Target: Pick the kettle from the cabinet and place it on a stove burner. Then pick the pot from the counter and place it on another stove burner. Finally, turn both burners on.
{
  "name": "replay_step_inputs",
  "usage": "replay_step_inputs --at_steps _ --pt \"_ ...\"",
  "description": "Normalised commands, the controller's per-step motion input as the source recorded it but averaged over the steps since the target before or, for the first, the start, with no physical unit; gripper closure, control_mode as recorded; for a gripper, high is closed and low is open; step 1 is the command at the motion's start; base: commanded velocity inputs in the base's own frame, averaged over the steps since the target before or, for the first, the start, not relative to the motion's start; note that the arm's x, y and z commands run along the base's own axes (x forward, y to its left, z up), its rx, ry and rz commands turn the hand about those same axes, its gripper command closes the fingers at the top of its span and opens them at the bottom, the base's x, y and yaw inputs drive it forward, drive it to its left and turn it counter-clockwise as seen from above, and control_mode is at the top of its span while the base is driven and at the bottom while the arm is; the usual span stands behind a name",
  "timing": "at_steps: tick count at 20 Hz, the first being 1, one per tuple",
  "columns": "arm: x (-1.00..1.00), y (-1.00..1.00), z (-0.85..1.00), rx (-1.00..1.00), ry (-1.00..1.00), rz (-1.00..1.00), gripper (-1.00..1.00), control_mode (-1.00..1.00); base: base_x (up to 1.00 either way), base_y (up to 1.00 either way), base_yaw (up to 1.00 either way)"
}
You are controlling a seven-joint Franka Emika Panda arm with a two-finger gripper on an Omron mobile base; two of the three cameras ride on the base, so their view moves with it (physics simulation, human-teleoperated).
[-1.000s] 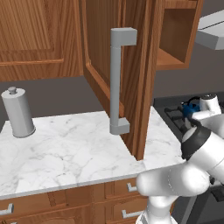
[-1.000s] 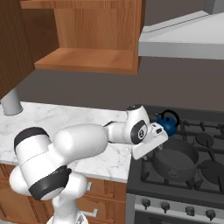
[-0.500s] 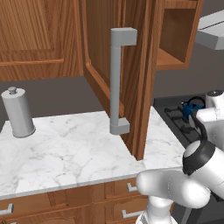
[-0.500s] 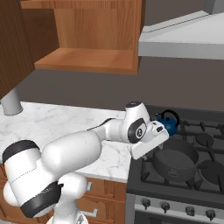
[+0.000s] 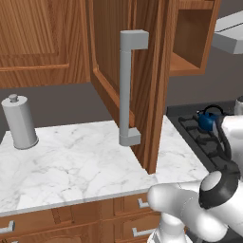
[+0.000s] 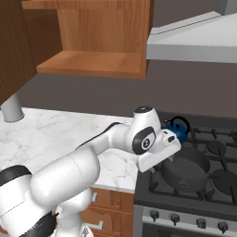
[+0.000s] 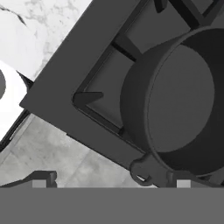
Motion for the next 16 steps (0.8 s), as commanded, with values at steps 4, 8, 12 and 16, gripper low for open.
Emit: replay_step_inputs --at_steps 4,8,12,16 --pt "-0.51 0.00 0.04 0.09 -0.02 0.06 -1.00 -1.00 0.00 0.00 0.00" --pt "-0.61 0.00 0.01 0.16 -0.06 0.06 -1.00 -1.00 0.00 0.00 0.00" --pt "-0.63 0.00 0.07 0.11 -0.17 0.01 -1.00 -1.00 0.00 0.00 0.00" --pt "-0.54 0.00 0.10 0.08 -0.20 0.00 -1.00 -1.00 0.00 0.00 0.00"
